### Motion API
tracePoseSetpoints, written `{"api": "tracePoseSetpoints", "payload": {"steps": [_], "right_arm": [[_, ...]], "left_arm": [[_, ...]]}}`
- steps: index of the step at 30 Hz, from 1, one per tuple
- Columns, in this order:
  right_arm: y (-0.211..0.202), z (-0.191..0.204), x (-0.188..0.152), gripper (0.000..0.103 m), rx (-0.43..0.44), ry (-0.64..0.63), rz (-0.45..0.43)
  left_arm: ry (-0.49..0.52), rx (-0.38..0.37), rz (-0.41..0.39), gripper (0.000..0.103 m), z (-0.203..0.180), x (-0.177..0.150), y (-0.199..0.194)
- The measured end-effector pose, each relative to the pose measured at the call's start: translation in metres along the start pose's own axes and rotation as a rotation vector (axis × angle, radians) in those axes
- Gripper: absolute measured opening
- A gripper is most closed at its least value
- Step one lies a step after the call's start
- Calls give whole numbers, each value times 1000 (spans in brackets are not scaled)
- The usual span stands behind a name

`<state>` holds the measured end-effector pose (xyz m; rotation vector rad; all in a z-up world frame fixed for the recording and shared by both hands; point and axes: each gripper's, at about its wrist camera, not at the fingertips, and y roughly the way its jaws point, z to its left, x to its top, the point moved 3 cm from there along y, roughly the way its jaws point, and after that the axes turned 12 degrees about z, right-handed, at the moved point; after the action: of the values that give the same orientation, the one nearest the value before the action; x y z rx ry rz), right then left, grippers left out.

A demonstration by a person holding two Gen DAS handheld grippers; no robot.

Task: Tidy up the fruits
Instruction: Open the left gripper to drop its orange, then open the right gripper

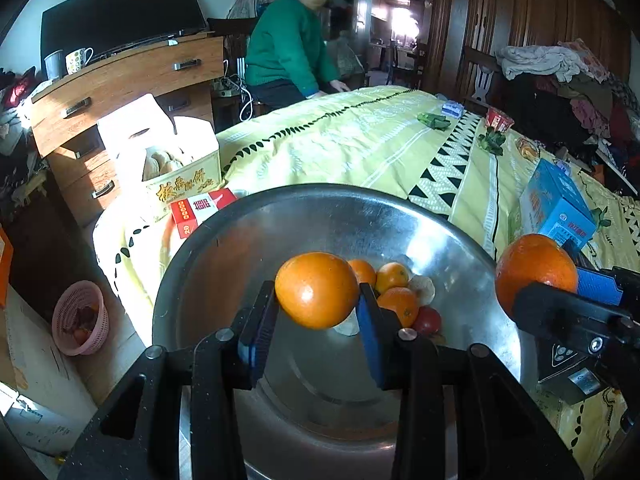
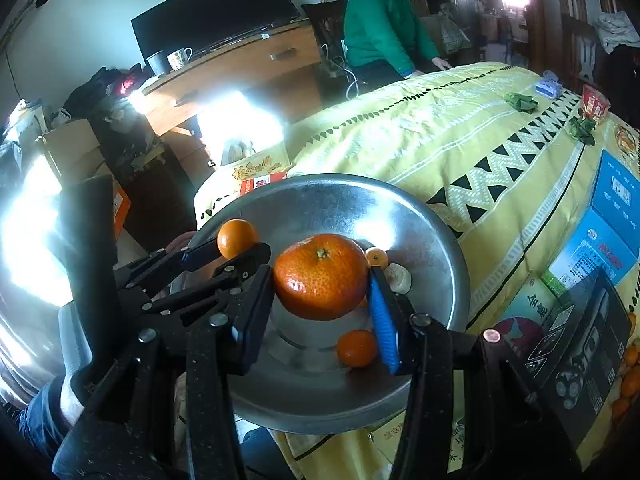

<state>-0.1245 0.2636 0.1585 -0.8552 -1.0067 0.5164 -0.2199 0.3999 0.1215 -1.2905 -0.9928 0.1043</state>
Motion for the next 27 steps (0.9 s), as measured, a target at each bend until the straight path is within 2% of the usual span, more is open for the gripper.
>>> {"api": "tracePoseSetpoints", "payload": {"steps": [5,9,27], "right_arm": [[17,-1,-5,48,14,22,56],[22,-5,-8,48,23,44,75],[36,-7,-11,49,25,51,120]], "left_arm": [[-3,-10,77,40,2,-3,13],[-6,-17,106,40,3,-3,18],[-16,-26,130,41,6,-2,27]]}}
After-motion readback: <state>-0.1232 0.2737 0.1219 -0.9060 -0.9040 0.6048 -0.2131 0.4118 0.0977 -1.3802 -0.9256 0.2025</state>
